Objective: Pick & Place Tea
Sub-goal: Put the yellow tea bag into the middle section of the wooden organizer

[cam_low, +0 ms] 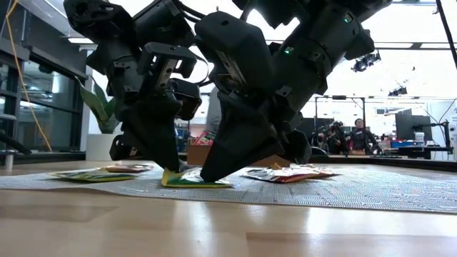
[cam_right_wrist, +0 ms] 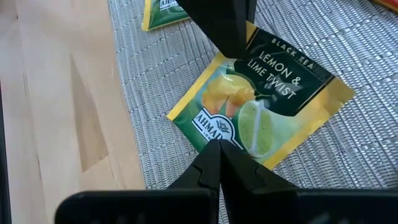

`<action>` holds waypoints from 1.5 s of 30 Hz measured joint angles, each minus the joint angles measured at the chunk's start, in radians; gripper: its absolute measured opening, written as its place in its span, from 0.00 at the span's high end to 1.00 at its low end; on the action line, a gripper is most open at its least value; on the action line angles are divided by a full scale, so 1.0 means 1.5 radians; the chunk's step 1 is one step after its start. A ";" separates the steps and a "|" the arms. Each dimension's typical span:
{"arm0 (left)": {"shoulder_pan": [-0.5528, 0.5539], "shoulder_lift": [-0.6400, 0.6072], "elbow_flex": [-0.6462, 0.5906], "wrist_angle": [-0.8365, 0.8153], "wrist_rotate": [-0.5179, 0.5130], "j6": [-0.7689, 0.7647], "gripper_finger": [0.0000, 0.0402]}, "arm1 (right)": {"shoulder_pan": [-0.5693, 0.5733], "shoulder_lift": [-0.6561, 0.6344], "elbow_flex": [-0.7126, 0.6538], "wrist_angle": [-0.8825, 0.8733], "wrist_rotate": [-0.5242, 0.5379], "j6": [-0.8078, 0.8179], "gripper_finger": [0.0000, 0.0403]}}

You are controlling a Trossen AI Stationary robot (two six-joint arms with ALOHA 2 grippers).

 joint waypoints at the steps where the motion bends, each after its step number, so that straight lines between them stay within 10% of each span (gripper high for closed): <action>1: 0.000 0.000 0.000 0.000 0.000 0.000 1.00 | 0.000 0.000 0.000 0.000 0.000 0.000 1.00; 21: 0.000 -0.001 0.001 0.002 -0.003 0.010 1.00 | -0.014 -0.090 -0.002 -0.045 -0.058 -0.018 1.00; 45: 0.151 -0.174 0.012 -0.019 -0.042 0.150 1.00 | -0.017 -0.472 0.000 -0.561 0.052 0.023 1.00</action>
